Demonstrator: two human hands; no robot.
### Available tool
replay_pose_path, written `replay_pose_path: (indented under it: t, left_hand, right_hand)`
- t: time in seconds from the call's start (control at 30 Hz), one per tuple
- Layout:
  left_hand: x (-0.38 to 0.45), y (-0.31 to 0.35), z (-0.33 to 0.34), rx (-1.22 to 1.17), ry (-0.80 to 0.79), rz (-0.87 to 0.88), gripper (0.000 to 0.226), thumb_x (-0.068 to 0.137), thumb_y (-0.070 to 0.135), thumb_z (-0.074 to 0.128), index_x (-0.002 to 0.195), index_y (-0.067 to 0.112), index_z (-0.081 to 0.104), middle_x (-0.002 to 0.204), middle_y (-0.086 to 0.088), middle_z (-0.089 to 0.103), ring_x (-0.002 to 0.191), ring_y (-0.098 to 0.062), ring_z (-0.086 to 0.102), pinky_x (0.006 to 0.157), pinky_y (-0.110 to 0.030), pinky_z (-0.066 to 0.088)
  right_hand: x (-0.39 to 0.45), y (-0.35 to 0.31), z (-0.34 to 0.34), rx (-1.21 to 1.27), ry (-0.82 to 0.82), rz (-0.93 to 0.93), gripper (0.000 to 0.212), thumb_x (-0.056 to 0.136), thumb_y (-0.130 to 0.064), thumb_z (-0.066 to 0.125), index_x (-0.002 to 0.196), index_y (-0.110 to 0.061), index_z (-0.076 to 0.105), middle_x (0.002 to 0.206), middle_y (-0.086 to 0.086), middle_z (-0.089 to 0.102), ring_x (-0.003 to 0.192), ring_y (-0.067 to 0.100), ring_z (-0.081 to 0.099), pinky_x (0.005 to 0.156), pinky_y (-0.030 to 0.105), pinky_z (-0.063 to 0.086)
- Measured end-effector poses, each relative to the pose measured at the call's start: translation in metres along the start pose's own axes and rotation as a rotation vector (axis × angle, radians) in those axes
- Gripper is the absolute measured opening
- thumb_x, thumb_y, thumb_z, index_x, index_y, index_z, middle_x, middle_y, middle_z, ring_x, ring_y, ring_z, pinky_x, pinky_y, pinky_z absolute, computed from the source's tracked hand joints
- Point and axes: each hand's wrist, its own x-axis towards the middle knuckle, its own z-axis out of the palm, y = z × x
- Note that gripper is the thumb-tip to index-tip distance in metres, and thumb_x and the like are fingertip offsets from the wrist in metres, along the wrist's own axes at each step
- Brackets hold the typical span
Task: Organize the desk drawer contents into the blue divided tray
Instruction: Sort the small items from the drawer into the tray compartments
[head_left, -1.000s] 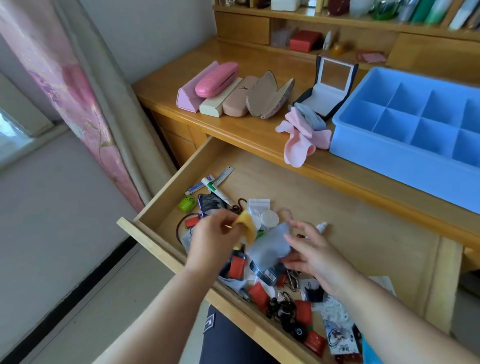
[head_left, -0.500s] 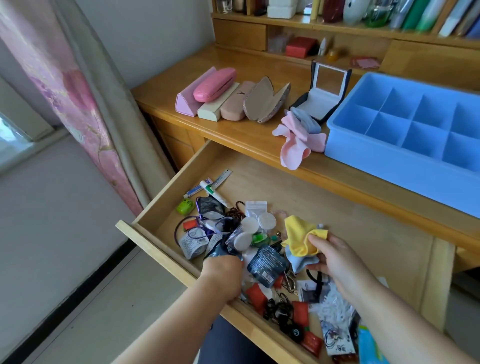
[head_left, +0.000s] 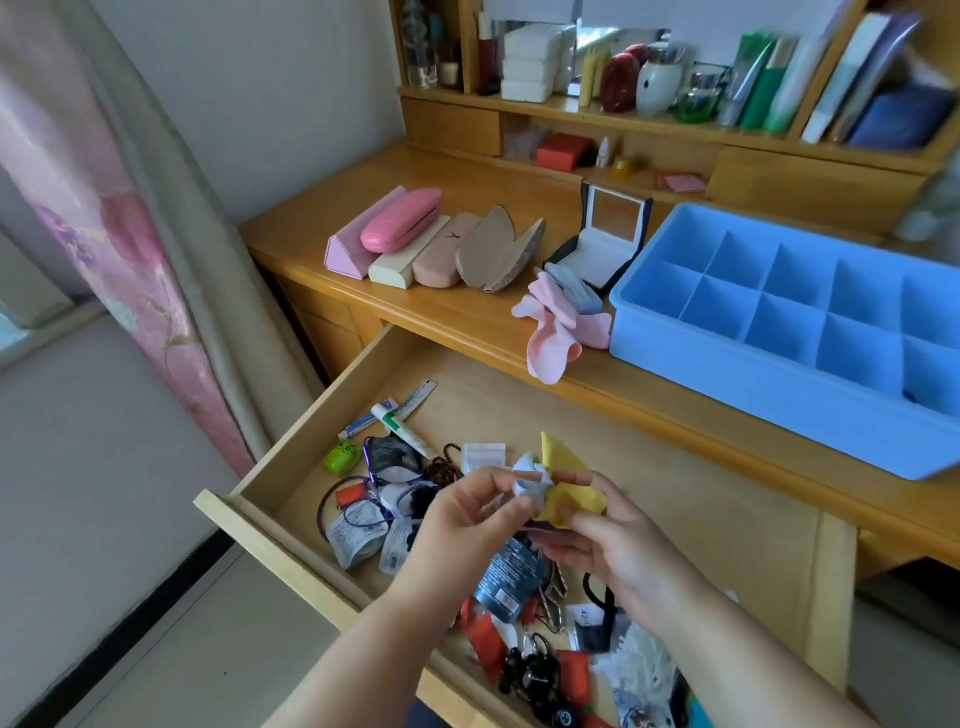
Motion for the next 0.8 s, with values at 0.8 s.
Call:
replay_pose_path:
  t: [0.8]
  left_hand:
    - [0.232, 0.07, 0.019, 1.133, 0.212, 0.399, 0.022, 0.087, 0.007, 0.05, 0.1, 0.016, 0.065, 0.109, -0.003, 0.056, 0.103, -0.016, 0.053, 0.092, -0.025, 0.041]
  right_hand:
    - [0.053, -0.07, -0.098, -1.158, 0.311, -0.67, 0.021, 0.081, -0.035, 0.07, 0.101, -0.028, 0.07, 0.113, -0.018, 0.055, 0.109, -0.002, 0.047, 0.09, 0.013, 0.034]
